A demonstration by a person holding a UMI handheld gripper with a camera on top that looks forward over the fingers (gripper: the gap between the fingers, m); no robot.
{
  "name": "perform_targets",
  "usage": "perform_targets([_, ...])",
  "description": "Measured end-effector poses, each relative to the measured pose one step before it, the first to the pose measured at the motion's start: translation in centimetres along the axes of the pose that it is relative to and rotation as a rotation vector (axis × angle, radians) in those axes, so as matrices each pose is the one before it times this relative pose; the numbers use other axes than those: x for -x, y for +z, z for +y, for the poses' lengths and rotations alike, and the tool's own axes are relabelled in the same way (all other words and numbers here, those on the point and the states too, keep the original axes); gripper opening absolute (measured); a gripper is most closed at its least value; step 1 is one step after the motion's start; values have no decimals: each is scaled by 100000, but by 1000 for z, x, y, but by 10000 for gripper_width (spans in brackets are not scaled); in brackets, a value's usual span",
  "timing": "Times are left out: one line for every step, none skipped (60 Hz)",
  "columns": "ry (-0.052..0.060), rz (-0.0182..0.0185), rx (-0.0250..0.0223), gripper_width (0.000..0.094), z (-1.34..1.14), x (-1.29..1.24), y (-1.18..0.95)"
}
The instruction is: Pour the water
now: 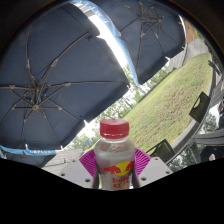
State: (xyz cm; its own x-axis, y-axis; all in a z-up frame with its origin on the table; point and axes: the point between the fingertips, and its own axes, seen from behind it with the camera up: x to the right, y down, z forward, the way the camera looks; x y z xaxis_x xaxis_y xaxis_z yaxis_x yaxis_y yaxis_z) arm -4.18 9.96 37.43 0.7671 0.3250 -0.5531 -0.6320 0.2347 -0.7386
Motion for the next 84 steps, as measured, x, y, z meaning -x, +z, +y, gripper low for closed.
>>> perform_targets([-5484,1728,-1216,442,-245,-762,188])
perform_targets([-5220,1801,-862,442,-293,-892,160])
perform_targets([-4910,1795,-370,442,-62,-966,189])
perform_targets([-4556,1810,91,441,133,-1047,212])
perform_targets([-4346,1665,477,442,-1131,-1471,-69])
perform_targets([-3135,1276,1653,442,871,-879,98])
perform_targets([-3302,1209,1405,442,804,-917,172])
perform_targets([-3399,1239,1116,441,-233,-1167,373])
perform_targets([-2950,526,2757,442,1295,-782,265])
perform_targets([-2847,545,3381,442,1513,-746,296])
perform_targets([-2497,662,3861,441,1702,-782,348])
perform_targets([-1970,819,3925,440,1765,-770,365])
perform_targets([-1780,920,3293,442,2441,-754,576])
perform_targets([-2026,609,3508,441,1770,-1028,431])
perform_targets([-1342,834,2709,442,1535,-673,336])
perform_targets([-1512,805,2486,441,1395,-647,263])
perform_targets([-1782,703,2266,442,1335,-581,260])
perform_targets([-2059,527,2146,439,1228,-428,234])
perform_targets([-1982,273,1849,441,1847,-129,599])
perform_targets([-1895,-40,1698,441,-188,-779,-403])
perform_targets([-1695,-376,921,442,776,-68,209])
perform_targets([-1412,-658,614,440,477,43,44])
perform_targets([-1251,-744,469,440,592,57,38])
perform_targets([-854,-657,432,441,502,82,-11])
perform_targets([-685,-205,595,441,790,-352,125])
perform_targets([282,-532,403,440,310,-23,-14])
perform_targets([34,-351,731,441,450,-42,3])
perform_targets([33,-339,777,441,288,-104,-83])
perform_targets([-480,-43,588,442,632,263,342])
perform_targets([-176,-438,186,443,454,63,132])
perform_targets([-247,-405,-171,442,83,10,-2])
perform_targets([-514,-399,80,442,152,16,-35])
perform_targets([-635,-119,557,441,281,-30,-45])
perform_targets([-687,136,1027,441,426,-86,-21])
perform_targets([-1012,-41,309,443,185,92,56])
perform_targets([-151,-528,-3087,441,-415,61,-185])
perform_targets([-434,-315,389,443,197,-7,-123])
perform_targets([-8,-177,-183,441,-80,-1,-145])
perform_targets([-355,22,538,441,435,224,395])
perform_targets([313,102,-22,441,-77,-76,-65])
perform_targets([414,252,359,442,90,-153,-33])
perform_targets([520,117,-284,442,-83,-68,-21])
perform_targets([275,5,-448,442,-80,-29,41])
perform_targets([164,-167,37,442,-110,-86,-174])
perform_targets([117,-65,-42,445,-26,6,9])
perform_targets([41,146,-30,457,-38,-9,31])
perform_targets([25,259,468,466,96,-22,98])
perform_targets([109,230,544,483,29,53,95])
perform_targets([-22,283,322,499,1,5,69])
perform_targets([-258,310,798,516,143,18,81])
perform_targets([-426,157,1095,530,216,41,29])
perform_targets([-447,-44,993,542,120,69,19])
perform_targets([-362,-16,1107,561,7,-366,-243])
perform_targets([-268,299,1449,601,122,21,-166])
perform_targets([-329,349,1378,658,149,-86,-100])
perform_targets([52,282,751,728,56,-64,-177])
perform_targets([377,-33,242,805,-89,30,-199])
perform_targets([801,271,-36,855,-60,-138,-202])
perform_targets([669,-20,272,843,141,-91,-443])
perform_targets([1039,-198,339,831,-26,32,-332])
perform_targets([997,1,717,828,114,-20,-397])
perform_targets([954,272,968,831,142,-28,-426])
perform_targets([818,331,1214,833,249,-79,-519])
perform_targets([560,385,1294,832,320,-81,-570])
perform_targets([-40,422,1375,831,436,55,-955])
perform_targets([174,434,861,834,166,-36,-577])
perform_targets([-62,332,365,833,168,30,-637])
perform_targets([-305,243,101,831,95,50,-628])
perform_targets([-623,178,102,831,128,65,-665])
perform_targets([-982,172,174,831,189,102,-721])
perform_targets([-1170,132,387,833,434,208,-1029])
perform_targets([-1246,173,310,833,229,210,-681])
perform_targets([-1202,174,408,833,290,213,-655])
perform_targets([-1118,321,429,833,293,149,-701])
perform_targets([-886,496,351,833,249,115,-682])
perform_targets([-610,609,264,833,252,140,-715])
perform_targets([-290,611,151,834,133,75,-1034])
perform_targets([-81,514,-121,834,203,214,-660])
perform_targets([-181,189,-48,833,198,309,-663])
perform_targets([-323,-221,53,833,286,457,-681])
perform_targets([-427,-548,142,833,349,551,-715])
perform_targets([-438,-803,119,834,262,574,-747])
perform_targets([-248,-856,128,831,-293,13,-155])
perform_targets([-54,-724,-89,833,249,511,-1091])
